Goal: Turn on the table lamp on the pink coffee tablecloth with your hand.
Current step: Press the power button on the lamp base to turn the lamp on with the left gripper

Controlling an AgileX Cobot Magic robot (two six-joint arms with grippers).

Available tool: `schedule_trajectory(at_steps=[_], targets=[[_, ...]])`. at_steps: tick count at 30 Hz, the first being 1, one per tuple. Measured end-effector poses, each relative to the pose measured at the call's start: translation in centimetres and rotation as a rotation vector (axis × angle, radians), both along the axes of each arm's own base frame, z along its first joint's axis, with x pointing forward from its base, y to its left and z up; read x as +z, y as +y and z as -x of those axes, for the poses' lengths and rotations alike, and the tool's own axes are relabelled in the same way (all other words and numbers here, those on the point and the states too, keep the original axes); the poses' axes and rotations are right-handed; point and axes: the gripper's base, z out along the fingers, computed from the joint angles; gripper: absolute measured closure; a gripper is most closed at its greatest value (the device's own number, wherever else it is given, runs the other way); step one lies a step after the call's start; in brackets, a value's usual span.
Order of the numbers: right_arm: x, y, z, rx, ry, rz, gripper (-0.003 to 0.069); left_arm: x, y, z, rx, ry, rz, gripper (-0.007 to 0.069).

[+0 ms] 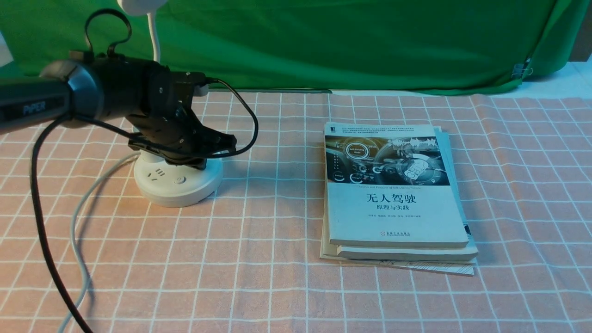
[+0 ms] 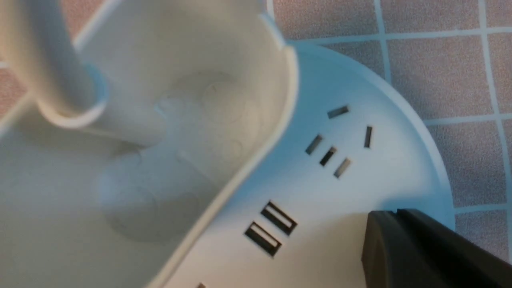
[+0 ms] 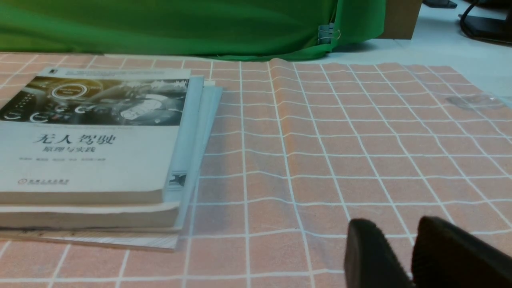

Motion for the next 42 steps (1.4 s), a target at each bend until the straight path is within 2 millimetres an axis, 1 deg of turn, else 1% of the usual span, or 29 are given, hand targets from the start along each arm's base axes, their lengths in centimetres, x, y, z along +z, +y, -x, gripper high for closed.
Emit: schedule_trajectory(at_steps=[6,10,14,17,18,19,21,25,27,28,29,33,39,42], targets=[[0.0,0.0,0.0,0.000,0.000,0.000,0.0421,-0.3,0.0,0.0,-0.001,0.009,0.000,0.0602],[0.0,0.0,0.0,0.000,0.000,0.000,0.0421,0.9,0.0,0.1,0.008,-0.022,0.021,0.0602],[0.0,0.0,0.0,0.000,-0.001,0.000,0.0421,2.9,0.0,1.5,0.033,-0.015,0.076,0.0602],[0.0,0.0,0.0,0.000,-0.001,0.000,0.0421,5.6,0.0,1.9,0.036,-0.092,0.104,0.0602],[0.0,0.0,0.0,0.000,-0.001,0.000,0.0421,6.0,0.1,1.9,0.036,-0.107,0.108,0.0602],[0.0,0.0,0.0,0.000,-0.001,0.000,0.0421,7.2,0.2,2.0,0.039,-0.171,0.123,0.0602],[0.0,0.0,0.0,0.000,-0.001,0.000,0.0421,7.2,0.2,2.0,0.043,-0.204,0.130,0.0602],[0.0,0.0,0.0,0.000,-0.001,0.000,0.0421,5.4,0.3,2.0,0.053,-0.221,0.128,0.0602],[0.0,0.0,0.0,0.000,-0.001,0.000,0.0421,4.2,0.3,1.8,0.056,-0.208,0.123,0.0602],[0.0,0.0,0.0,0.000,-0.001,0.000,0.0421,4.0,0.3,1.8,0.056,-0.206,0.122,0.0602],[0.0,0.0,0.0,0.000,-0.001,0.000,0.0421,3.3,0.2,1.6,0.058,-0.194,0.118,0.0602],[0.0,0.0,0.0,0.000,-0.001,0.000,0.0421,1.4,0.2,1.2,0.062,-0.161,0.107,0.0602],[0.0,0.0,0.0,0.000,-0.001,0.000,0.0421,-0.2,0.1,0.5,0.076,-0.152,0.113,0.0602],[0.0,0.0,0.0,0.000,-0.001,0.000,0.0421,-0.6,0.0,0.2,0.080,-0.154,0.117,0.0602]])
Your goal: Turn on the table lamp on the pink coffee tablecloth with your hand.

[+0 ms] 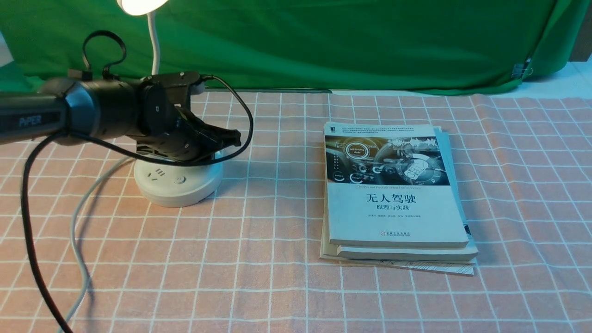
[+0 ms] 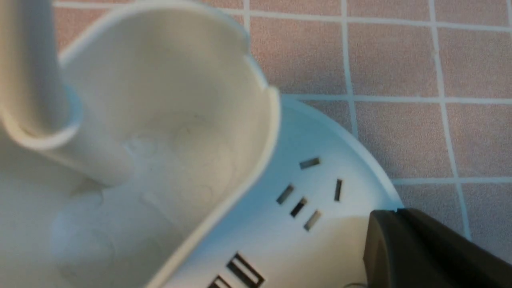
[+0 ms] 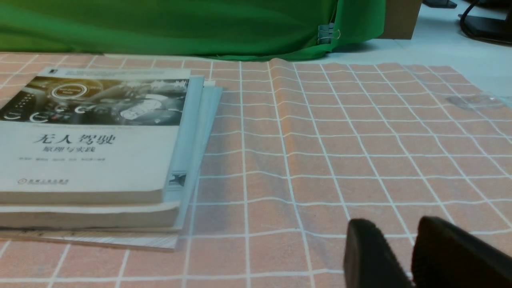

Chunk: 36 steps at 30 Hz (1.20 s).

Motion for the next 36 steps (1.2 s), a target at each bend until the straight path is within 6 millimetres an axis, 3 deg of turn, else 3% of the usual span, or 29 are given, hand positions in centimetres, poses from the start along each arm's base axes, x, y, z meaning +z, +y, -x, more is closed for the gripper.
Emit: schedule_trajectory(at_steps=[7,12,13,15,19,20,24,26,29,36], targets=[[0.0,0.0,0.0,0.000,0.000,0.000,0.0421,1.4,-0.1,0.8,-0.009,0.006,0.003,0.0602],[0.0,0.0,0.0,0.000,0.000,0.000,0.0421,4.6,-1.0,2.4,-0.053,-0.019,0.016,0.0602],[0.0,0.0,0.0,0.000,0.000,0.000,0.0421,6.0,-1.7,3.2,-0.080,-0.050,0.024,0.0602],[0.0,0.0,0.0,0.000,0.000,0.000,0.0421,6.8,-2.7,4.2,-0.111,-0.068,0.031,0.0602],[0.0,0.0,0.0,0.000,0.000,0.000,0.0421,6.6,-5.1,9.6,-0.218,-0.064,0.031,0.0602],[0.0,0.0,0.0,0.000,0.000,0.000,0.0421,6.2,-5.2,10.1,-0.230,-0.056,0.027,0.0602],[0.0,0.0,0.0,0.000,0.000,0.000,0.0421,7.3,-6.0,17.2,-0.393,-0.233,0.032,0.0602],[0.0,0.0,0.0,0.000,0.000,0.000,0.0421,8.0,-5.7,18.7,-0.432,-0.298,0.034,0.0602],[0.0,0.0,0.0,0.000,0.000,0.000,0.0421,10.3,-3.6,23.2,-0.495,-0.498,0.065,0.0602],[0.0,0.0,0.0,0.000,0.000,0.000,0.0421,11.8,-0.1,27.4,-0.497,-0.677,0.100,0.0602]])
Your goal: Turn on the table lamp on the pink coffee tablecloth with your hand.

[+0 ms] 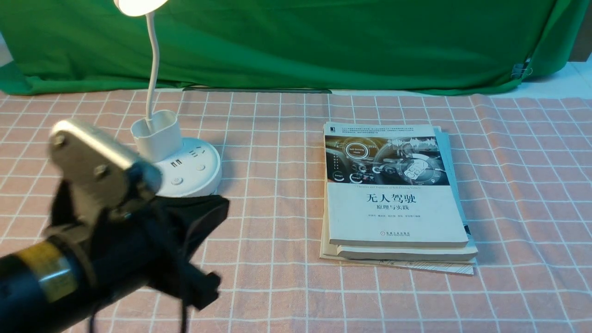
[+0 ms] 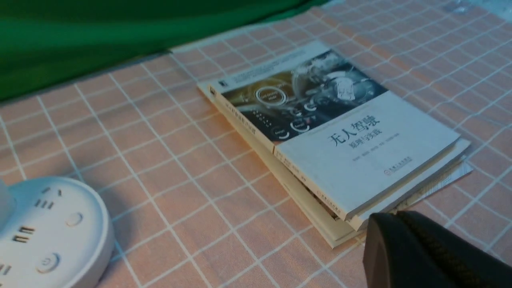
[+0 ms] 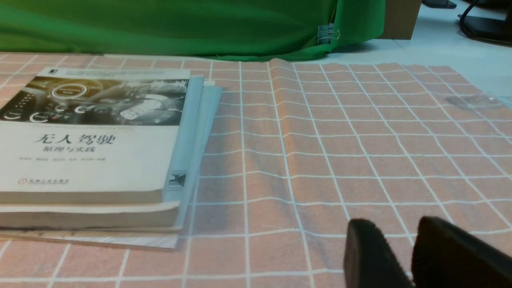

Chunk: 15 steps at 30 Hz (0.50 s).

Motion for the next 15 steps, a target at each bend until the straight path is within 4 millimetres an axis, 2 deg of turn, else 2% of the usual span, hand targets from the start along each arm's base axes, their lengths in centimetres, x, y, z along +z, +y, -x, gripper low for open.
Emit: schedule_trajectory(at_steps=[4,9,11,15], targets=[[0.0,0.0,0.0,0.000,0.000,0.000,0.0421,1.0,1.2,1.4,-0.005,-0.072,0.036,0.0602],[0.0,0.0,0.0,0.000,0.000,0.000,0.0421,1.4,1.8,1.9,-0.005,-0.113,0.013,0.0602],[0.0,0.0,0.0,0.000,0.000,0.000,0.0421,1.2,2.2,2.0,0.006,-0.093,-0.029,0.0602],[0.0,0.0,0.0,0.000,0.000,0.000,0.0421,0.0,4.1,2.7,0.082,0.071,-0.098,0.0602]])
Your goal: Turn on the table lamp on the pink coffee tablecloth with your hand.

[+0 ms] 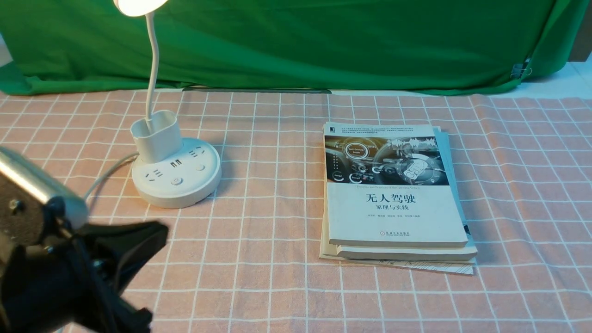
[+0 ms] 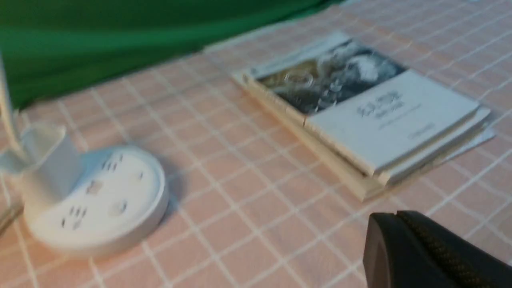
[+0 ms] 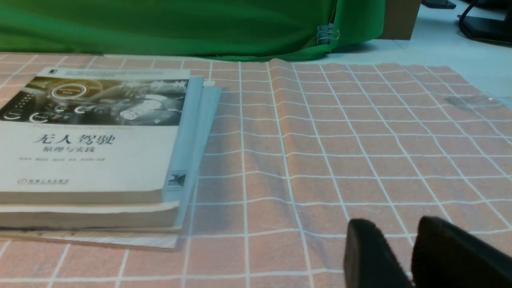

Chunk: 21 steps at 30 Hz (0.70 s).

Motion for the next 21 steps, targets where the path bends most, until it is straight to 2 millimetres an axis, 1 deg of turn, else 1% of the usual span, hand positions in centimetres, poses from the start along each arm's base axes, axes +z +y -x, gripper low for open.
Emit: schedule_trajectory(at_steps=[2,5,6,7,8,9,10,12,14,16,17,19,21], targets=[[0.0,0.0,0.0,0.000,0.000,0.000,0.0421,-0.3,1.1,0.6,0.047,0.015,-0.024,0.0602],[0.0,0.0,0.0,0.000,0.001,0.000,0.0421,-0.7,2.9,1.5,0.141,-0.056,-0.004,0.0602],[0.0,0.0,0.0,0.000,0.001,0.000,0.0421,-0.8,3.0,1.6,0.148,-0.063,0.001,0.0602],[0.0,0.0,0.0,0.000,0.001,0.000,0.0421,-1.3,3.9,2.2,0.212,-0.139,0.048,0.0602],[0.0,0.0,0.0,0.000,0.001,0.000,0.0421,-1.6,4.2,2.3,0.234,-0.160,0.063,0.0602],[0.0,0.0,0.0,0.000,0.001,0.000,0.0421,-2.1,4.8,2.7,0.278,-0.217,0.094,0.0602],[0.0,0.0,0.0,0.000,0.001,0.000,0.0421,-2.2,4.9,2.8,0.286,-0.233,0.103,0.0602],[0.0,0.0,0.0,0.000,0.001,0.000,0.0421,-4.3,6.0,3.7,0.392,-0.350,0.166,0.0602],[0.0,0.0,0.0,0.000,0.001,0.000,0.0421,-5.6,6.6,4.2,0.451,-0.410,0.206,0.0602],[0.0,0.0,0.0,0.000,0.000,0.000,0.0421,-6.5,7.1,4.9,0.518,-0.417,0.211,0.0602],[0.0,0.0,0.0,0.000,0.000,0.000,0.0421,-6.5,7.1,4.9,0.523,-0.414,0.210,0.0602],[0.0,0.0,0.0,0.000,-0.001,0.000,0.0421,-7.5,7.4,5.5,0.565,-0.341,0.221,0.0602],[0.0,0.0,0.0,0.000,-0.001,0.000,0.0421,-8.0,7.4,5.7,0.573,-0.291,0.232,0.0602]])
